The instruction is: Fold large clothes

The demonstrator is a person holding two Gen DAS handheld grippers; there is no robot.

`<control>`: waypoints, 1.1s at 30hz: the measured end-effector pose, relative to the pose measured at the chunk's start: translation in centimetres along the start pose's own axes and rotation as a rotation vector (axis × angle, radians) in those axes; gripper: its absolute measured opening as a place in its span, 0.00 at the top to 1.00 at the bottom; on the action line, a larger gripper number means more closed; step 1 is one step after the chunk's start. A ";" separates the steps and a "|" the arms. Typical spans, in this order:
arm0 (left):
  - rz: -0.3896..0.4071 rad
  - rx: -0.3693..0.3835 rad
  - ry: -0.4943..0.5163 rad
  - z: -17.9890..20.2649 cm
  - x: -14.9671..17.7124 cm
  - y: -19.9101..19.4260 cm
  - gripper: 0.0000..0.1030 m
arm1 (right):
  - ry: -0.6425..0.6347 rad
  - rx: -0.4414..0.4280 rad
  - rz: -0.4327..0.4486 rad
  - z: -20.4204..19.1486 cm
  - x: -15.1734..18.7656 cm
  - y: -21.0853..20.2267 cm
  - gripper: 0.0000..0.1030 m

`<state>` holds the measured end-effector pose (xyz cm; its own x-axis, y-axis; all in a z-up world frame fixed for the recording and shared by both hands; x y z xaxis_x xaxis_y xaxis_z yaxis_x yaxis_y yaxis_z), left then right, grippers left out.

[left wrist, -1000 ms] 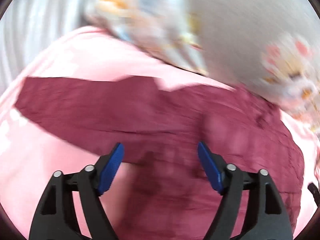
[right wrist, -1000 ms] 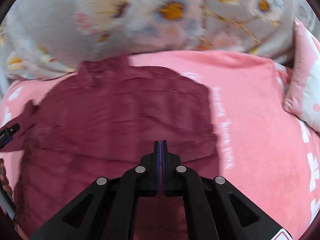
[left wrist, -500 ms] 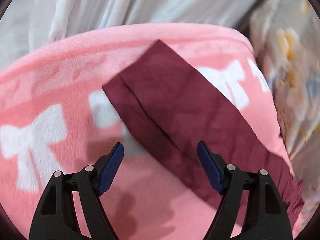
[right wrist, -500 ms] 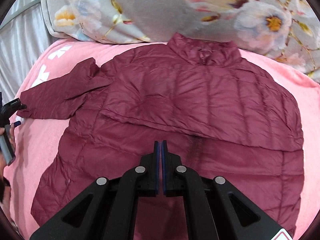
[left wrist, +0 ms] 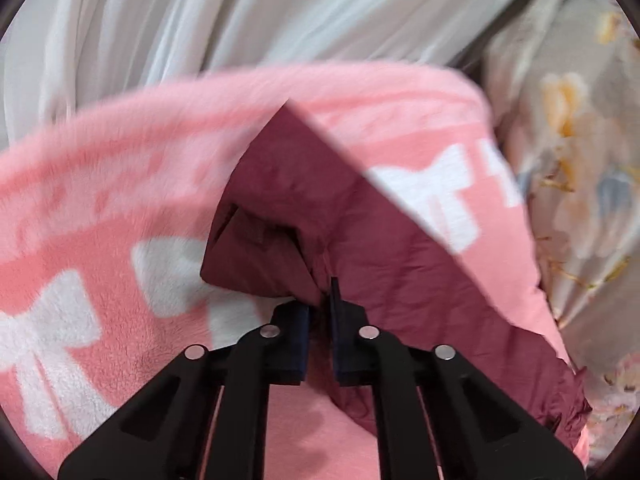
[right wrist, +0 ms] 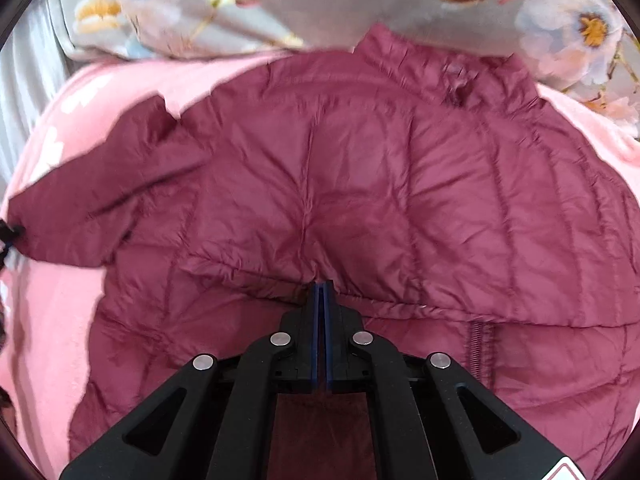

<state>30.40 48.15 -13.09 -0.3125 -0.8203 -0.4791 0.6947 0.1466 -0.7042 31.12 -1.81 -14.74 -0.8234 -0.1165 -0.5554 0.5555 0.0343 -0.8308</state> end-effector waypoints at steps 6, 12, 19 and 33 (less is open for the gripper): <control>0.107 0.185 0.203 9.5 1.1 -8.3 0.96 | -0.033 0.025 0.013 -0.4 0.1 0.5 0.99; 0.100 0.433 0.430 22.9 8.0 -16.6 0.96 | 0.018 -0.008 0.059 0.9 0.8 -1.9 0.98; -0.053 0.622 0.632 34.6 22.0 -19.8 0.96 | 0.096 -0.043 0.170 4.6 3.9 -9.3 0.98; -0.298 0.474 0.796 38.2 46.8 -10.7 0.93 | 0.258 0.055 0.130 14.8 13.7 -13.6 0.98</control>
<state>33.07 -12.91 -7.96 -0.7434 -0.1486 -0.6521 0.6505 -0.3874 -0.6533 13.98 -18.52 -10.47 -0.7432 0.1422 -0.6538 0.6580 -0.0221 -0.7527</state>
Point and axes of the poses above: each gripper's, at about its wrist camera, not at the fingertips, and y roughly the way its jaws point, z to its right, x to its underside, the point moved 6 cm from there along y, roughly the way its jaws point, and after that the axes turned 11 degrees about -y, right-handed, at the moved point
